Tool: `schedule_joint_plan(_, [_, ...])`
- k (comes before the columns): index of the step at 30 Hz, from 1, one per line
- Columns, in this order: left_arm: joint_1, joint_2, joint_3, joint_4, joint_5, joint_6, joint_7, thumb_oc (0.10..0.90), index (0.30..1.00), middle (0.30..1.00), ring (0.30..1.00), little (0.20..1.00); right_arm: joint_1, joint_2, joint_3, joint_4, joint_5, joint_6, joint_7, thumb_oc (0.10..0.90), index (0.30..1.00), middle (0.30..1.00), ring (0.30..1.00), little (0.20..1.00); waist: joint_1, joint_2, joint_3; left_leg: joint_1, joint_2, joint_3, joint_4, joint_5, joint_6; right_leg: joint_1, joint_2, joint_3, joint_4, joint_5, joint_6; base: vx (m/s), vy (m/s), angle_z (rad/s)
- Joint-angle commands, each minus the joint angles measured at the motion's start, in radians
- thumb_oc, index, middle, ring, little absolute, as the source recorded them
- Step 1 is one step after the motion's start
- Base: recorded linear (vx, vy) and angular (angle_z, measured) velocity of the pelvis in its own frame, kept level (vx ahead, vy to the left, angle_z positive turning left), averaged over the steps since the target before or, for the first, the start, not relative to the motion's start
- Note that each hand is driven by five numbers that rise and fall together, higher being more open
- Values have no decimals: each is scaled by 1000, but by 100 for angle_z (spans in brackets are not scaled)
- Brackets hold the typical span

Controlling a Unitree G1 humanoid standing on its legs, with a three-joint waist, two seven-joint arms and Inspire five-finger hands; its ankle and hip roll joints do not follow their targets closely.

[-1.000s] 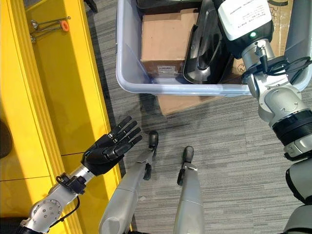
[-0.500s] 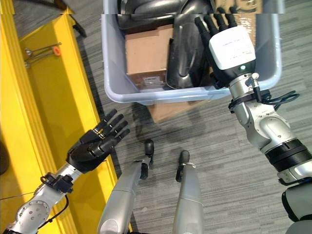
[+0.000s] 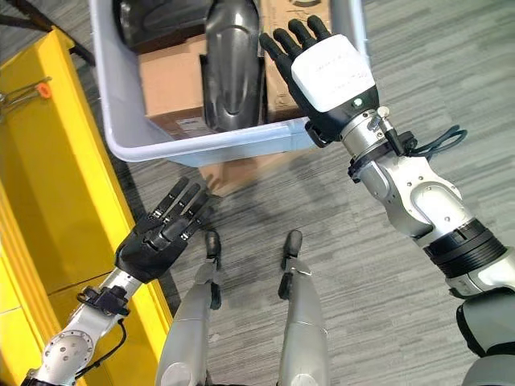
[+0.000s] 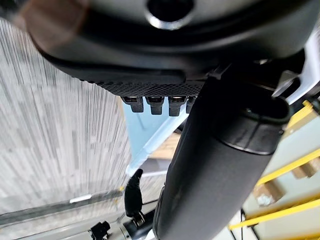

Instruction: Move parts from the plastic box to the shelf.

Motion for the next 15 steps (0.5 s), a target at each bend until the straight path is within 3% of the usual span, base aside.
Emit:
schedule_joint_plan(1, [16, 5, 28, -114, -15, -22, -54, 900, 1000, 1000, 1000, 1000, -106, -24, -59, -62, -45, -36, -24, 900, 1000, 1000, 1000, 1000, 38, -3, -12, 47, 78, -49, -10, -7, -20, 77, -58, 86, -20, -64, 91, 79, 44, -11])
schedule_joint_plan(7, [-8, -4, 13, -84, -8, -25, -46, 900, 1000, 1000, 1000, 1000, -105, -36, -56, -63, -75, -64, -29, 900, 1000, 1000, 1000, 1000, 29, -11, -12, 36, 74, -60, -12, -6, -22, 61, -50, 108, -12, -67, 90, 49, 27, 5])
schedule_joint_plan(15, [-22, -7, -9, -77, -15, -41, -38, 900, 1000, 1000, 1000, 1000, -166, -28, -42, -72, -99, -109, -113, 900, 1000, 1000, 1000, 1000, 40, -11, -12, 20, 55, -70, -2, -10, -23, 63, -58, 107, -50, -41, 95, 64, 68, 10])
